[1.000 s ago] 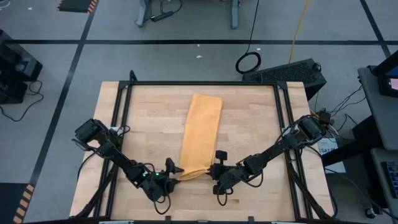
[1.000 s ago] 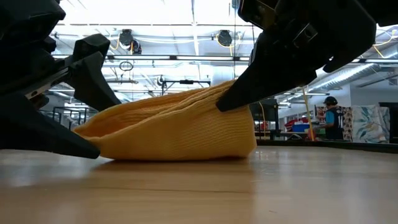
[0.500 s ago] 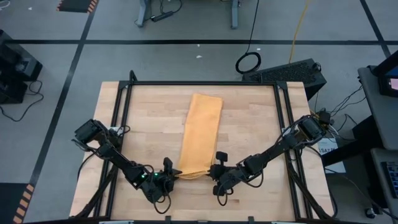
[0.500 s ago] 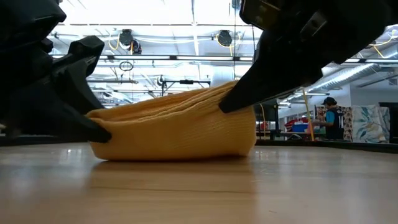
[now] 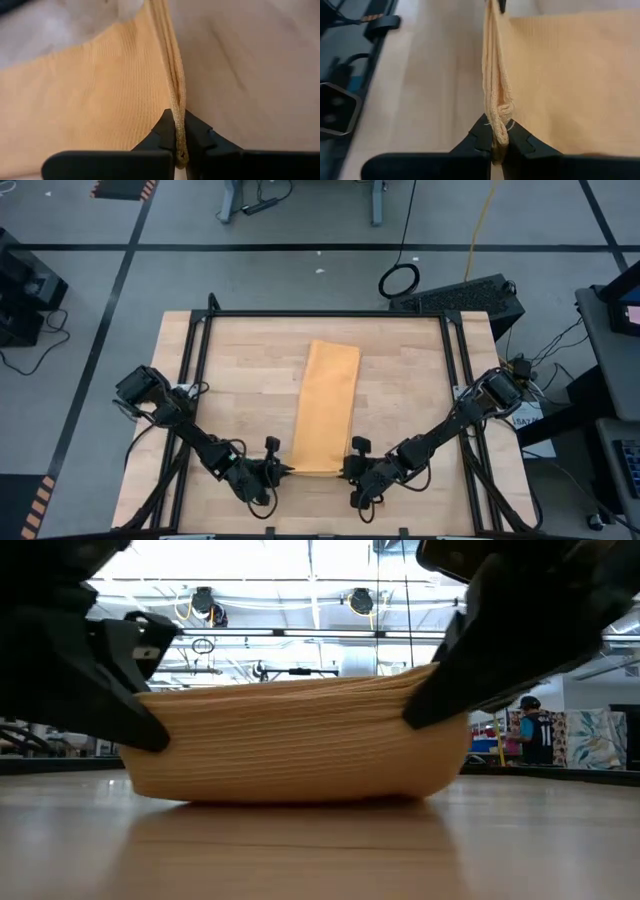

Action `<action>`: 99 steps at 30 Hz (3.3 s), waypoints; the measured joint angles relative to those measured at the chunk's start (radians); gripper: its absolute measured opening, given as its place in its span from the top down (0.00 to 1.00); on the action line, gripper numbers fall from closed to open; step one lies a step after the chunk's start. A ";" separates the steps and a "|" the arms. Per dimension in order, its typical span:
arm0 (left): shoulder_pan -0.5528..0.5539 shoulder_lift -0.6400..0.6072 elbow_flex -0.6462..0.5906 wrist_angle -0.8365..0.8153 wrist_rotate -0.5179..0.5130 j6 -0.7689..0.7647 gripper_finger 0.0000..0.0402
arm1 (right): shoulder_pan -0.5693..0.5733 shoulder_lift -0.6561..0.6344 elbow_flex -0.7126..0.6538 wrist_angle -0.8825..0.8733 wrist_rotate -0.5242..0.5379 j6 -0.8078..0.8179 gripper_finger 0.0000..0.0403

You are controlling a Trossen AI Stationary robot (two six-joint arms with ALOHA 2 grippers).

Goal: Roll towel
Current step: Roll the yellow towel

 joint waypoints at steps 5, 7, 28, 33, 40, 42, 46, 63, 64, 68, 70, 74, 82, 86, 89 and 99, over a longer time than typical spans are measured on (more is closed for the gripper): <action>0.040 -0.001 0.001 0.041 0.098 -0.107 0.97 | 0.012 0.000 0.000 -0.006 -0.056 0.043 0.98; 0.060 -0.001 0.001 0.052 0.150 -0.133 0.97 | 0.017 0.000 0.000 -0.013 -0.069 0.016 0.98; 0.189 0.001 0.002 0.212 0.576 -0.371 0.97 | 0.042 0.029 -0.002 0.072 -0.307 0.342 0.98; 0.248 0.043 0.002 0.222 0.638 -0.372 0.97 | -0.012 0.024 -0.003 0.039 -0.423 0.300 0.98; 0.281 0.099 0.002 0.230 0.673 -0.402 0.97 | -0.046 0.024 -0.003 -0.025 -0.433 0.188 0.98; 0.285 0.113 0.002 0.232 0.674 -0.423 0.97 | -0.046 0.024 -0.003 -0.025 -0.425 0.182 0.98; 0.286 0.128 0.004 0.242 0.673 -0.442 0.97 | -0.046 0.024 -0.003 -0.029 -0.424 0.187 0.98; 0.296 0.135 0.000 0.302 0.642 -0.480 0.97 | 0.042 -0.040 -0.003 -0.208 -0.187 0.163 0.62; 0.296 0.134 0.001 0.299 0.642 -0.488 0.97 | 0.054 -0.045 -0.003 -0.213 -0.165 0.154 0.62; 0.296 0.134 0.001 0.304 0.642 -0.502 0.97 | 0.097 -0.054 -0.003 -0.212 -0.029 0.133 0.60; 0.296 0.134 0.001 0.306 0.642 -0.502 0.97 | 0.108 -0.053 -0.003 -0.209 0.025 0.133 0.60; 0.296 0.134 0.001 0.306 0.642 -0.502 0.97 | 0.108 -0.041 -0.003 -0.190 0.049 0.132 0.59; 0.296 0.134 0.001 0.303 0.642 -0.499 0.97 | 0.092 -0.029 -0.002 -0.179 0.034 0.128 0.48; 0.296 0.134 0.002 0.304 0.641 -0.496 0.97 | 0.078 -0.029 -0.002 -0.174 0.009 0.136 0.44; 0.296 0.134 0.002 0.304 0.638 -0.494 0.97 | 0.066 -0.029 -0.002 -0.154 -0.028 0.120 0.44; 0.296 0.134 0.002 0.303 0.637 -0.478 0.97 | 0.044 -0.029 -0.002 -0.134 -0.064 0.106 0.78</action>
